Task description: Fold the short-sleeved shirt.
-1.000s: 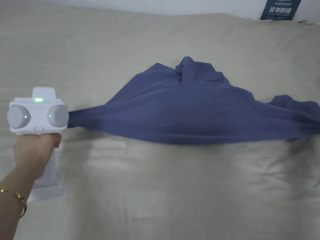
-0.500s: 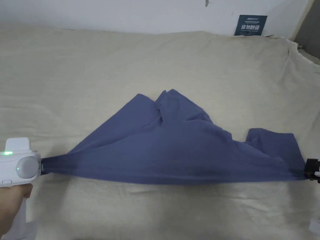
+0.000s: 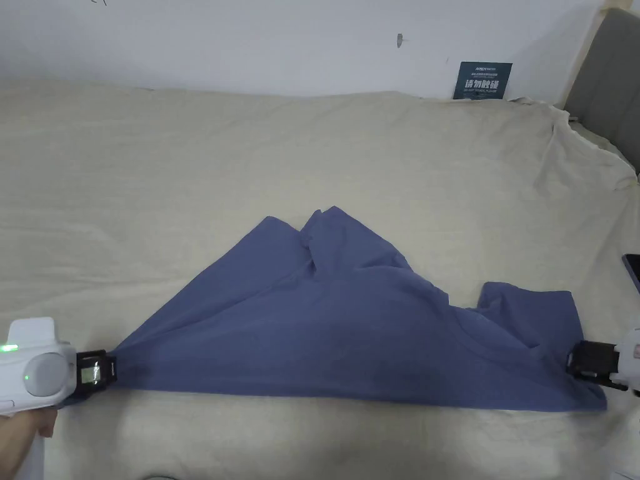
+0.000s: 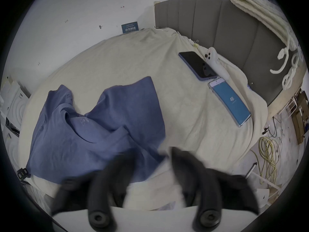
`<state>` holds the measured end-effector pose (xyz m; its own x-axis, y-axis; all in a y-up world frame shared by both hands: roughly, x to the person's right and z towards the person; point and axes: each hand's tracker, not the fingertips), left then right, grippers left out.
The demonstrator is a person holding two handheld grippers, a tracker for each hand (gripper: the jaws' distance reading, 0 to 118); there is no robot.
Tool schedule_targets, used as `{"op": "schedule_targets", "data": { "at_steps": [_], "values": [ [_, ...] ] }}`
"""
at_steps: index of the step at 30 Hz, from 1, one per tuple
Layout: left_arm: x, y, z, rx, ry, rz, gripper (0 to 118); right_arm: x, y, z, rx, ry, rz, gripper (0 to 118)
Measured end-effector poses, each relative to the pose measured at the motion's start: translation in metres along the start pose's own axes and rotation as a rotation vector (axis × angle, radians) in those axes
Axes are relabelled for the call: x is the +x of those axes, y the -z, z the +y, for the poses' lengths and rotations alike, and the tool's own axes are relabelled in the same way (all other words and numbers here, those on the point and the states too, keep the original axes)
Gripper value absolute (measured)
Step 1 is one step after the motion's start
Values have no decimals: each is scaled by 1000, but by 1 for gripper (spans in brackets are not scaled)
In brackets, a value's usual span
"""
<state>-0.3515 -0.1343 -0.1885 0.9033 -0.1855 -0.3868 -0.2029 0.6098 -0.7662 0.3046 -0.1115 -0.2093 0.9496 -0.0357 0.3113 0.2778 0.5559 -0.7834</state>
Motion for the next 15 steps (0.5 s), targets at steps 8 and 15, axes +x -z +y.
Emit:
{"op": "schedule_targets", "data": {
  "at_steps": [8,15],
  "values": [
    [-11,-64,71,273,-131,-67,118,-13,-72,56,313,-138,-43,117],
    [21,-132,87,632,-84,-70,118,-53,-132,60,653,-145,79,117]
  ]
}}
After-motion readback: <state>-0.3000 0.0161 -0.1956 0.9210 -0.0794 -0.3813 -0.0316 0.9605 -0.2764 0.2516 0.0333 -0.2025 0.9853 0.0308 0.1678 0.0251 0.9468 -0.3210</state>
